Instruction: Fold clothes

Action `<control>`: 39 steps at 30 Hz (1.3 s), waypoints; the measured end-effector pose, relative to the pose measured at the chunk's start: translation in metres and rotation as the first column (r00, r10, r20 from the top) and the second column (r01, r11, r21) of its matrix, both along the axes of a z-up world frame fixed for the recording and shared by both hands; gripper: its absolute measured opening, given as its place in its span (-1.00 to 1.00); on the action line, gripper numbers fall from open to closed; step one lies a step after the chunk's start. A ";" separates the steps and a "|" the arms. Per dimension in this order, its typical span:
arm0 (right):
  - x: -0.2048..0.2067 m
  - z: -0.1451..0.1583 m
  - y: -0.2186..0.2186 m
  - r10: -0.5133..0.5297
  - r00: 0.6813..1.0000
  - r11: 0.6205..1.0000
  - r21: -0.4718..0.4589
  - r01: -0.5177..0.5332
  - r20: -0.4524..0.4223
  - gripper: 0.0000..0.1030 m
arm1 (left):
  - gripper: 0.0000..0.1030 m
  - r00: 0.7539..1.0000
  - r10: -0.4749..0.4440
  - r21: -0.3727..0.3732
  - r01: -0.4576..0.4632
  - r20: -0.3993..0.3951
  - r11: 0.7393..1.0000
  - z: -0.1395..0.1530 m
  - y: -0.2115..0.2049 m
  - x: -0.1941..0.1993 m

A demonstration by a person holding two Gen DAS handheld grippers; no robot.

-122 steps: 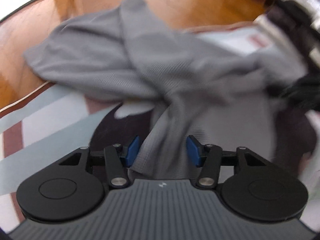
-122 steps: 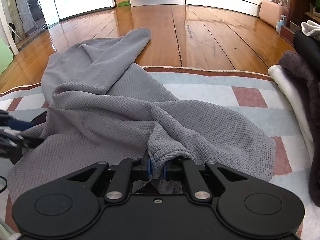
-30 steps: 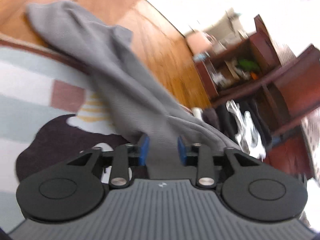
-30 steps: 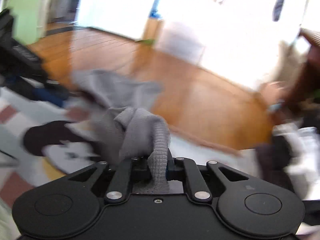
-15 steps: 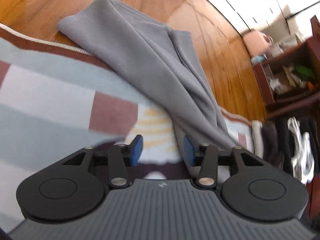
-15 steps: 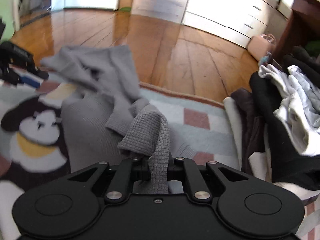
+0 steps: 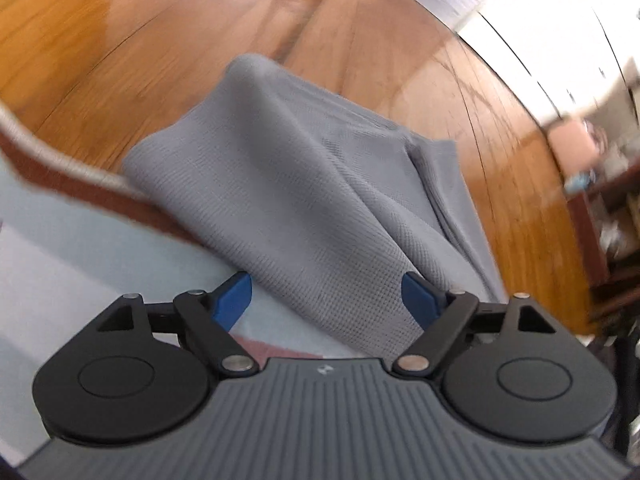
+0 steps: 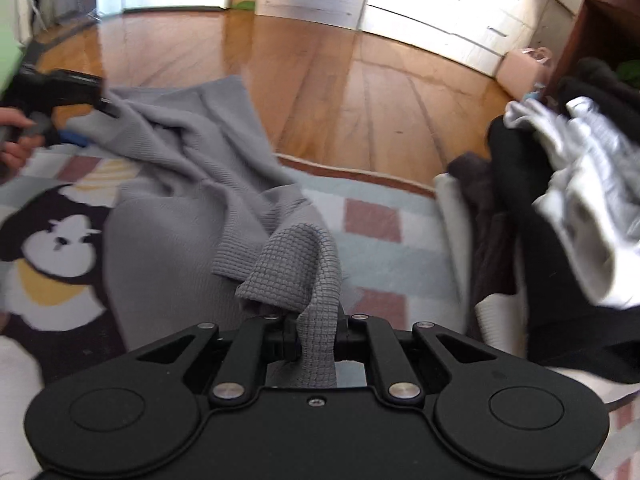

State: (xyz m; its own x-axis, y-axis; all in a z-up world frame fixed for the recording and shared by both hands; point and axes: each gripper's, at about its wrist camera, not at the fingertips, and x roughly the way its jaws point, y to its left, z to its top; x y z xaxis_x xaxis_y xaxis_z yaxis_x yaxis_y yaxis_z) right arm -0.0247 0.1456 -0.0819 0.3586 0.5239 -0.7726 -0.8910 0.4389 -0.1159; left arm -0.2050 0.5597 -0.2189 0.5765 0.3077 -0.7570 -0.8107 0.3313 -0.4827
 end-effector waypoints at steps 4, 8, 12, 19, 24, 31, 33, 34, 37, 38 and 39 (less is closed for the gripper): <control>-0.008 0.002 -0.007 0.089 0.995 0.996 0.036 -0.087 -0.041 -0.77 | -0.98 0.992 -0.096 0.077 0.102 -0.083 0.992 0.005 -0.006 0.023; -0.007 0.004 -0.006 0.114 0.990 0.993 0.046 -0.110 -0.080 -0.76 | -0.98 0.985 -0.159 0.176 0.169 -0.070 0.970 0.036 -0.014 0.043; -0.001 0.001 -0.002 0.114 0.989 0.993 0.037 -0.111 -0.097 -0.76 | -0.98 0.969 -0.245 0.125 0.245 -0.015 0.961 0.055 -0.002 0.081; 0.017 -0.009 -0.001 0.071 0.992 0.997 0.030 -0.068 -0.103 -0.76 | -0.97 0.965 -0.261 -0.041 0.260 -0.030 0.965 0.026 0.037 0.140; 0.026 -0.014 -0.008 0.087 0.990 0.996 0.005 -0.087 -0.112 -0.76 | -0.97 0.961 -0.277 -0.091 0.277 0.010 0.957 0.008 0.050 0.156; 0.028 -0.019 -0.007 0.094 0.988 0.995 -0.007 -0.096 -0.125 -0.75 | -0.81 0.960 -0.273 -0.103 0.267 -0.055 0.958 -0.001 0.054 0.171; 0.027 -0.019 -0.008 0.096 0.987 0.995 -0.008 -0.098 -0.126 -0.75 | -0.68 0.963 -0.250 -0.104 0.240 -0.097 0.965 -0.001 0.053 0.174; 0.027 -0.020 -0.009 0.096 0.987 0.995 -0.008 -0.098 -0.127 -0.75 | -0.68 0.968 -0.229 -0.093 0.220 -0.103 0.971 0.000 0.054 0.172; 0.027 -0.021 -0.011 0.096 0.987 0.995 -0.011 -0.098 -0.130 -0.74 | -0.42 0.981 -0.185 -0.084 0.180 -0.052 0.980 0.000 0.056 0.168; 0.027 -0.022 -0.011 0.096 0.987 0.995 -0.012 -0.099 -0.131 -0.74 | -0.33 0.983 -0.181 -0.091 0.176 -0.045 0.980 -0.001 0.056 0.168; 0.026 -0.023 -0.011 0.097 0.987 0.995 -0.013 -0.099 -0.131 -0.74 | -0.28 0.983 -0.177 -0.099 0.172 -0.039 0.980 -0.003 0.056 0.169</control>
State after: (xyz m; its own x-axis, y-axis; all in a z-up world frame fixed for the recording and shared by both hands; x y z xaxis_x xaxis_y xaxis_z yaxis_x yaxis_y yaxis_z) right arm 0.0017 0.1343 -0.1049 0.2018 0.5356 -0.8200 -0.9377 0.3475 -0.0037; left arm -0.0362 0.6158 -0.2215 0.5779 0.1310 -0.8055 -0.7669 0.4245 -0.4813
